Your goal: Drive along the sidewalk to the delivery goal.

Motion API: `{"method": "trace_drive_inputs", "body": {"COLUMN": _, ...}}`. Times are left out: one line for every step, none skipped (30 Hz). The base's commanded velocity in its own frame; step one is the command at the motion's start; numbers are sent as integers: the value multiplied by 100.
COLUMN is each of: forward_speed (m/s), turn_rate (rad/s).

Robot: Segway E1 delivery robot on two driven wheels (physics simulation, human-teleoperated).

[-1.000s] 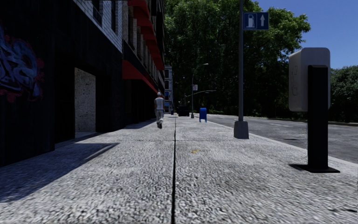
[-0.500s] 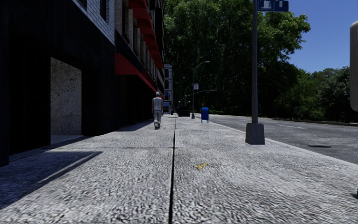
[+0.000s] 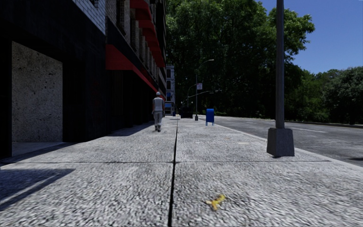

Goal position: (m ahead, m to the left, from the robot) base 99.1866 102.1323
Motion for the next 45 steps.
{"method": "trace_drive_inputs", "body": {"forward_speed": 200, "turn_rate": 0}}
{"method": "trace_drive_inputs", "body": {"forward_speed": 200, "turn_rate": 0}}
{"method": "trace_drive_inputs", "body": {"forward_speed": 200, "turn_rate": 0}}
{"method": "trace_drive_inputs", "body": {"forward_speed": 200, "turn_rate": 0}}
{"method": "trace_drive_inputs", "body": {"forward_speed": 200, "turn_rate": 0}}
{"method": "trace_drive_inputs", "body": {"forward_speed": 200, "turn_rate": 0}}
{"method": "trace_drive_inputs", "body": {"forward_speed": 200, "turn_rate": 0}}
{"method": "trace_drive_inputs", "body": {"forward_speed": 200, "turn_rate": 0}}
{"method": "trace_drive_inputs", "body": {"forward_speed": 200, "turn_rate": 0}}
{"method": "trace_drive_inputs", "body": {"forward_speed": 200, "turn_rate": 0}}
{"method": "trace_drive_inputs", "body": {"forward_speed": 200, "turn_rate": 0}}
{"method": "trace_drive_inputs", "body": {"forward_speed": 200, "turn_rate": 0}}
{"method": "trace_drive_inputs", "body": {"forward_speed": 200, "turn_rate": 0}}
{"method": "trace_drive_inputs", "body": {"forward_speed": 200, "turn_rate": 0}}
{"method": "trace_drive_inputs", "body": {"forward_speed": 200, "turn_rate": 0}}
{"method": "trace_drive_inputs", "body": {"forward_speed": 200, "turn_rate": 0}}
{"method": "trace_drive_inputs", "body": {"forward_speed": 200, "turn_rate": 0}}
{"method": "trace_drive_inputs", "body": {"forward_speed": 200, "turn_rate": 0}}
{"method": "trace_drive_inputs", "body": {"forward_speed": 200, "turn_rate": 0}}
{"method": "trace_drive_inputs", "body": {"forward_speed": 200, "turn_rate": 0}}
{"method": "trace_drive_inputs", "body": {"forward_speed": 200, "turn_rate": 0}}
{"method": "trace_drive_inputs", "body": {"forward_speed": 200, "turn_rate": 0}}
{"method": "trace_drive_inputs", "body": {"forward_speed": 200, "turn_rate": 0}}
{"method": "trace_drive_inputs", "body": {"forward_speed": 200, "turn_rate": 0}}
{"method": "trace_drive_inputs", "body": {"forward_speed": 200, "turn_rate": 0}}
{"method": "trace_drive_inputs", "body": {"forward_speed": 200, "turn_rate": 0}}
{"method": "trace_drive_inputs", "body": {"forward_speed": 200, "turn_rate": 0}}
{"method": "trace_drive_inputs", "body": {"forward_speed": 200, "turn_rate": 0}}
{"method": "trace_drive_inputs", "body": {"forward_speed": 200, "turn_rate": 0}}
{"method": "trace_drive_inputs", "body": {"forward_speed": 200, "turn_rate": 0}}
{"method": "trace_drive_inputs", "body": {"forward_speed": 200, "turn_rate": 0}}
{"method": "trace_drive_inputs", "body": {"forward_speed": 200, "turn_rate": 0}}
{"method": "trace_drive_inputs", "body": {"forward_speed": 200, "turn_rate": 0}}
{"method": "trace_drive_inputs", "body": {"forward_speed": 200, "turn_rate": 0}}
{"method": "trace_drive_inputs", "body": {"forward_speed": 200, "turn_rate": 0}}
{"method": "trace_drive_inputs", "body": {"forward_speed": 200, "turn_rate": 0}}
{"method": "trace_drive_inputs", "body": {"forward_speed": 200, "turn_rate": 0}}
{"method": "trace_drive_inputs", "body": {"forward_speed": 200, "turn_rate": 0}}
{"method": "trace_drive_inputs", "body": {"forward_speed": 200, "turn_rate": 0}}
{"method": "trace_drive_inputs", "body": {"forward_speed": 200, "turn_rate": 0}}
{"method": "trace_drive_inputs", "body": {"forward_speed": 200, "turn_rate": 0}}
{"method": "trace_drive_inputs", "body": {"forward_speed": 200, "turn_rate": 0}}
{"method": "trace_drive_inputs", "body": {"forward_speed": 200, "turn_rate": 0}}
{"method": "trace_drive_inputs", "body": {"forward_speed": 200, "turn_rate": 0}}
{"method": "trace_drive_inputs", "body": {"forward_speed": 200, "turn_rate": 0}}
